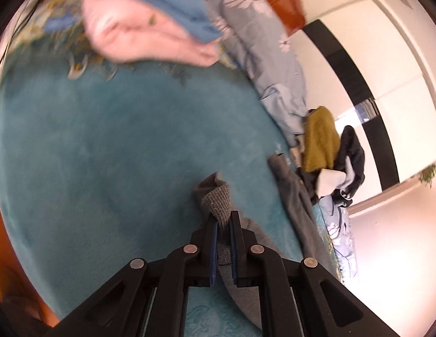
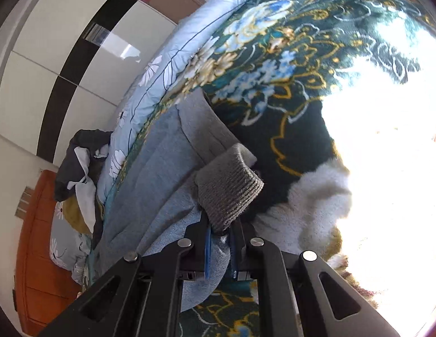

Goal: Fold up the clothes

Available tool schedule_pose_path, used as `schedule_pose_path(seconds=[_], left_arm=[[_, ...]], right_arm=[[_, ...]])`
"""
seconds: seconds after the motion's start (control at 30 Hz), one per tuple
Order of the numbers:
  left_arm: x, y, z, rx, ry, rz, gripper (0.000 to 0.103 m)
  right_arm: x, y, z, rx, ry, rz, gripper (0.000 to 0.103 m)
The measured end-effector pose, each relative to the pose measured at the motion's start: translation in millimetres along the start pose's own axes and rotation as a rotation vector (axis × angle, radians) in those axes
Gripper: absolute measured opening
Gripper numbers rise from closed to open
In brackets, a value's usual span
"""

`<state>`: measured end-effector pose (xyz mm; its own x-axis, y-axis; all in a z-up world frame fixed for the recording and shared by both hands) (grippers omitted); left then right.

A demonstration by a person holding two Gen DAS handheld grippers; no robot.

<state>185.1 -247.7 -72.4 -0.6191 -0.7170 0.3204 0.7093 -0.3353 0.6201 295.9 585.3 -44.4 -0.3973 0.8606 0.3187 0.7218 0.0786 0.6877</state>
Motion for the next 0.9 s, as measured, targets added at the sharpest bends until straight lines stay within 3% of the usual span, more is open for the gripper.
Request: schedule_pose_path(seconds=[0.3,0.4,0.5,0.67,0.9], left_arm=[[-6,-4,-10,0.01,-0.01,-0.03,0.011],[-3,-2,-13,-0.014,0.0,-0.046,0.011],[1,3,-17,-0.02,0.014,-0.052,0.022],[19,29,-33,0.002,0.057,0.023,0.042],[28,43,-28,-0.016,0.042,0.05,0.046]], right_arm=[[0,-1,-5,-0.068,0.047,0.005,0.012],[-1,0,-2,-0.098,0.036,-0.009,0.021],[1,11,-3,-0.098,0.035,0.001,0.027],[7,28,-11,-0.081,0.068,0.037,0.04],[6,32,10,0.025,-0.068,0.05,0.042]])
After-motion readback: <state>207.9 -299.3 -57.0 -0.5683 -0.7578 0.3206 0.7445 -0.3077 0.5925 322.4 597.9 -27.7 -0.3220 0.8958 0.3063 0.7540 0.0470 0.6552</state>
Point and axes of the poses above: each gripper's, at about its wrist camera, not at the fingertips, and y roughly against the way its jaws point, z to its right, x to its top, the point moved 4 cm from there along -y, roughly the way its jaws point, and after that the axes turned 2 degrees about -z, right-handed, at the moved point
